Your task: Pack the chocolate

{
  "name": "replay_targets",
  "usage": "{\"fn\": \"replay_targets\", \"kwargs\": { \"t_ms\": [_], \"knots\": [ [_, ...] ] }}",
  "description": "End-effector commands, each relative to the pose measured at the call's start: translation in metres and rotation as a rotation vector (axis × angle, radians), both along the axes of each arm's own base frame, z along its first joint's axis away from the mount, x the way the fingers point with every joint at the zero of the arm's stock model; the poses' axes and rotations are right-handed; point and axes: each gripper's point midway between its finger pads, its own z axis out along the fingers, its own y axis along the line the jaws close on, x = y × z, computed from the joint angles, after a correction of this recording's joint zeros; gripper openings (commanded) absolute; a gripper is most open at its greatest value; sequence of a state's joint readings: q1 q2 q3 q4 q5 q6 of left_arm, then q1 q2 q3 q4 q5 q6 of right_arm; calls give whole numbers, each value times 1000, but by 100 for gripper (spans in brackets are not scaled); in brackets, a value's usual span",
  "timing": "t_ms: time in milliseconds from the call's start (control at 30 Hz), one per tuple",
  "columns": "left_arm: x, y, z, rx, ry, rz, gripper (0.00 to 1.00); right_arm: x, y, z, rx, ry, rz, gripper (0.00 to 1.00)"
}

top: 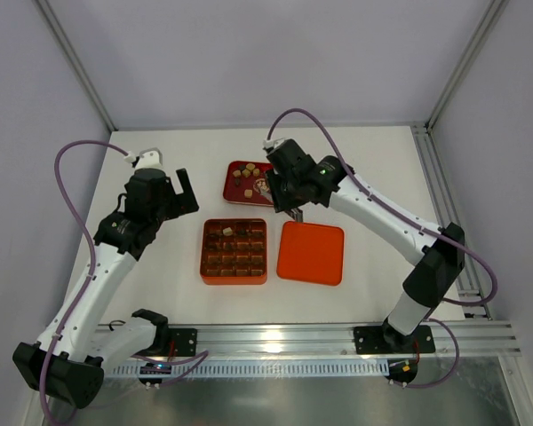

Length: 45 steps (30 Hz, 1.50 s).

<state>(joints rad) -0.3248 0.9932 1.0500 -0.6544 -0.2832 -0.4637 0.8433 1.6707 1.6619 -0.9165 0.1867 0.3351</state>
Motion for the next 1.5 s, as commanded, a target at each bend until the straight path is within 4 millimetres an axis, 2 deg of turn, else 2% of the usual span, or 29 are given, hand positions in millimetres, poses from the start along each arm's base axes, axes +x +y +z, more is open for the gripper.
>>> {"fn": "replay_targets", "kwargs": {
  "t_ms": [0,100,300,433,533,900,1300,1467],
  "knots": [
    [6,-1,6,-19,-35,0,100,31,-17,2,-15,-28,-41,43],
    [7,-2,6,-23,-33,-3,100,47,-25,-9,-26,-6,-64,43],
    [7,-2,4,-19,-29,-1,100,71,-23,-28,-56,18,-75,43],
    [6,-1,5,-17,-32,0,100,88,-37,-38,-97,18,-131,43],
    [6,-1,5,-15,-33,1,100,95,-46,-46,-112,29,-155,43],
    [7,-2,3,-17,-25,-6,100,103,-54,-53,-130,27,-179,43],
    [7,-2,3,-14,-26,-4,100,109,-52,-69,-133,72,-168,43],
    [8,-2,2,-15,-24,-5,100,108,-52,-66,-120,69,-164,41]
  ]
}}
